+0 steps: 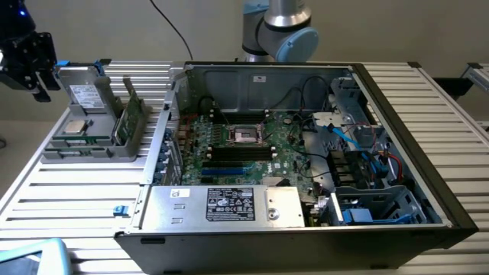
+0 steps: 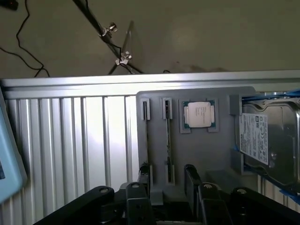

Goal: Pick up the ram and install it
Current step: 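Pick up the ram and move it above insertion slot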

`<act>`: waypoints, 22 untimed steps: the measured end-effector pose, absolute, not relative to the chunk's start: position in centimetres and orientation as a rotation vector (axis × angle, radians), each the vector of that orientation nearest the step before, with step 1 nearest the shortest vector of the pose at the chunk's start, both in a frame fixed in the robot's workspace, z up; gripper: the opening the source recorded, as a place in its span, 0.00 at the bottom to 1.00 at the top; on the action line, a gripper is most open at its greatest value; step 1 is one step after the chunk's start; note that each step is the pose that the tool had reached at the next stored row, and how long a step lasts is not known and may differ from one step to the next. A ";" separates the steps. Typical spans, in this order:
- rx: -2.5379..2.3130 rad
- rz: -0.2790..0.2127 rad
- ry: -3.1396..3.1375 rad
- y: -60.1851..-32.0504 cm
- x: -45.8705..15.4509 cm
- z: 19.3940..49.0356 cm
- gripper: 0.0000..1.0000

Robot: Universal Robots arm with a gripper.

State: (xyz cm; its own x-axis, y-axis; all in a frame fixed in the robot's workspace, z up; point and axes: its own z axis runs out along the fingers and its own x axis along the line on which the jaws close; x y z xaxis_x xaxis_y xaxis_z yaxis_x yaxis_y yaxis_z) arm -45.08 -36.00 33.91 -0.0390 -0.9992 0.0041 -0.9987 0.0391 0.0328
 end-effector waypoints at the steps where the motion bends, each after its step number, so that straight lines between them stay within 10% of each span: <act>1: 2.161 -0.031 -2.246 -36.1 -45.1 33.7 0.43; 22: 2.161 -0.029 -2.247 -36.5 -44.5 29.9 0.43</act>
State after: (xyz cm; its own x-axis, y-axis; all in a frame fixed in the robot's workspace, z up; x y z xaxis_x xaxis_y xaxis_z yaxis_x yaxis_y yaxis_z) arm -44.49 -36.54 29.92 -0.0389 -0.9992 0.0040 -0.9988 0.0390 0.0300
